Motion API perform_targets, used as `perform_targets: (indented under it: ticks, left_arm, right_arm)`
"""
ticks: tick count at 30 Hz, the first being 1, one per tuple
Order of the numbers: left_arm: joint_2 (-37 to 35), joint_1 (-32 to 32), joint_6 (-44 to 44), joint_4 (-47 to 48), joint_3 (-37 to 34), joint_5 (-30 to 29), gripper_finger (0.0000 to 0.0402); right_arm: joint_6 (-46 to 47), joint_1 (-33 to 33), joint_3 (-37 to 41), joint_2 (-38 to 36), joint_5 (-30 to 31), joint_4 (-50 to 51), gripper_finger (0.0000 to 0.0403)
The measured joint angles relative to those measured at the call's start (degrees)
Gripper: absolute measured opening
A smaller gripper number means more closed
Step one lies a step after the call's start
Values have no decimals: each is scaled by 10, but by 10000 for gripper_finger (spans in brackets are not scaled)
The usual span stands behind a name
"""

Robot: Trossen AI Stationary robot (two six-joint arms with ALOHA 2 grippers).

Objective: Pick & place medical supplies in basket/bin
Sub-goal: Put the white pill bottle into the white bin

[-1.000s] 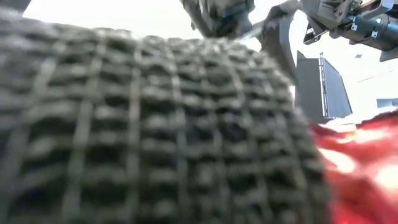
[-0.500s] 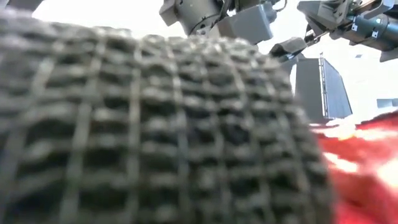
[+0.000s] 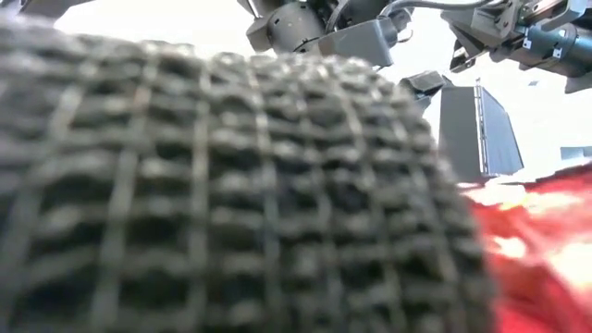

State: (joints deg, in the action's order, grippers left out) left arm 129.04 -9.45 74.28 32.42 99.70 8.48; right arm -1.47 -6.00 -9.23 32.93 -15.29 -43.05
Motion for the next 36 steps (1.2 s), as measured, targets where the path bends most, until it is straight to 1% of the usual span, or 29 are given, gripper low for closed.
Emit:
perform_targets:
  ticks: [3,8,12,16,26,29,34,36]
  left_arm:
    - [3,0,12,14,0,1,344]
    - [3,0,20,-4,0,12,344]
    - [3,2,20,8,0,18,340]
    - [3,2,7,24,0,21,311]
    - [3,2,6,39,0,21,203]
    - [2,2,5,39,0,19,177]
    - [2,2,5,37,0,-1,178]
    - [2,2,2,37,0,-14,190]
  right_arm:
    - [-12,0,0,0,0,0,0]
    - [-30,0,0,0,0,0,0]
    - [-43,0,0,0,1,0,0]
    - [-55,0,0,0,1,0,0]
    - [-64,0,0,0,2,0,0]
    - [-67,0,0,0,2,0,0]
    - [-66,0,0,0,2,0,0]
    - [-66,0,0,0,2,0,0]
